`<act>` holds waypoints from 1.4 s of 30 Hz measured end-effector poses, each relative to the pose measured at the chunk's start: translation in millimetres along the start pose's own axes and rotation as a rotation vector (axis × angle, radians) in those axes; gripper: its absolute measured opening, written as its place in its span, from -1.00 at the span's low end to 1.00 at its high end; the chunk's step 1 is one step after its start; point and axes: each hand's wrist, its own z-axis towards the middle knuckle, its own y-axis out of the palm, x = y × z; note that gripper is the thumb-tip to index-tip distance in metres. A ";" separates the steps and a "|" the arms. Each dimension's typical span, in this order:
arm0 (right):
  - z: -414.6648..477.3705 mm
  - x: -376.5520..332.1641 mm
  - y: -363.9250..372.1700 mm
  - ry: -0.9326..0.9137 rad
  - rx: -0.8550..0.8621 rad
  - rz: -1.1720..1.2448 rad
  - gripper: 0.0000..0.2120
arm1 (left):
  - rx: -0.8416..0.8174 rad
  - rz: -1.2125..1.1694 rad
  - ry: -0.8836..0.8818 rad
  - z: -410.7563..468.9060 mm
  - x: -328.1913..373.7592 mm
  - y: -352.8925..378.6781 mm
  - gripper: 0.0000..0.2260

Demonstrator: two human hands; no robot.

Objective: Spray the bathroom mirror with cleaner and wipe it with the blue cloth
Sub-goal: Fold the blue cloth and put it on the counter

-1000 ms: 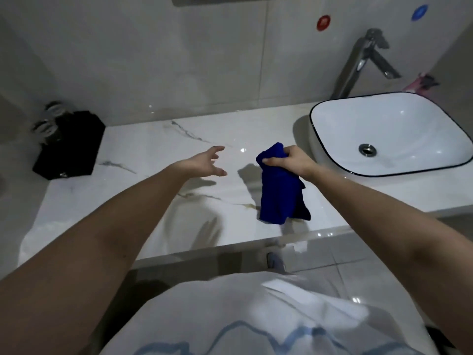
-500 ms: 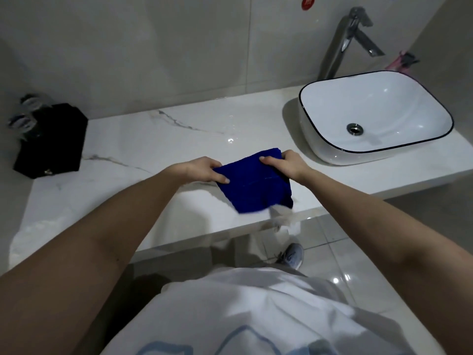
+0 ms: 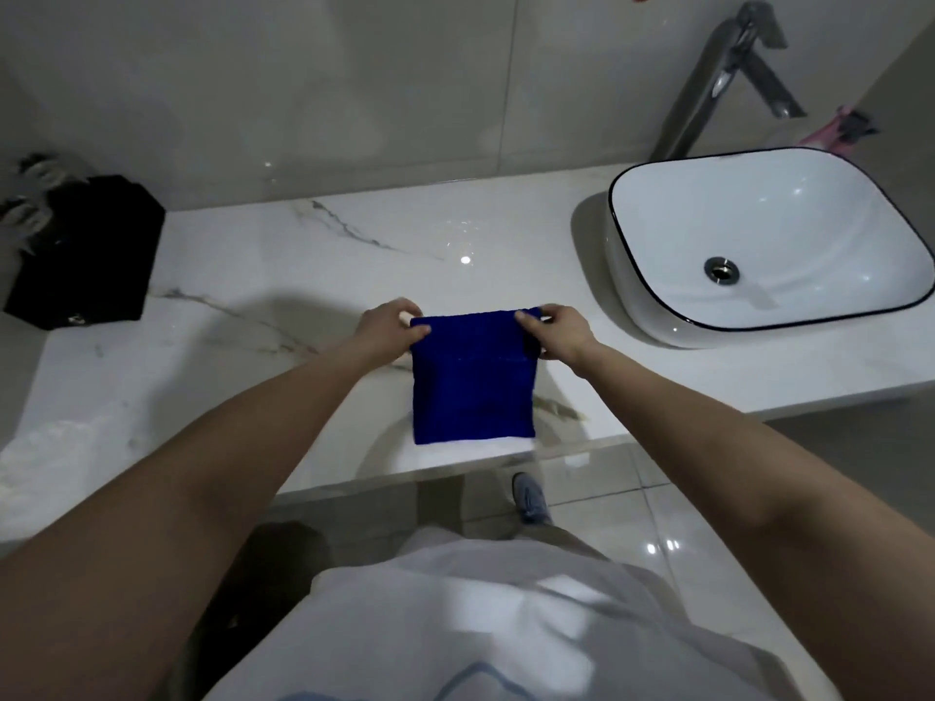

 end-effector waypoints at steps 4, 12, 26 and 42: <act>24.1 -9.0 -10.1 -0.019 0.117 -0.023 -0.52 | 0.192 0.018 -0.020 20.3 -2.0 6.3 -0.51; 25.4 36.8 38.5 -0.329 -0.289 -0.957 -0.14 | -0.255 0.861 0.216 16.6 -33.6 63.2 0.01; 57.9 37.7 69.6 -0.202 -0.468 -1.116 0.09 | -0.323 0.871 0.049 45.0 -50.3 79.7 0.22; 144.7 -16.2 63.8 -0.171 -0.484 -1.109 0.10 | -0.408 0.855 -0.112 132.0 -10.1 45.1 0.25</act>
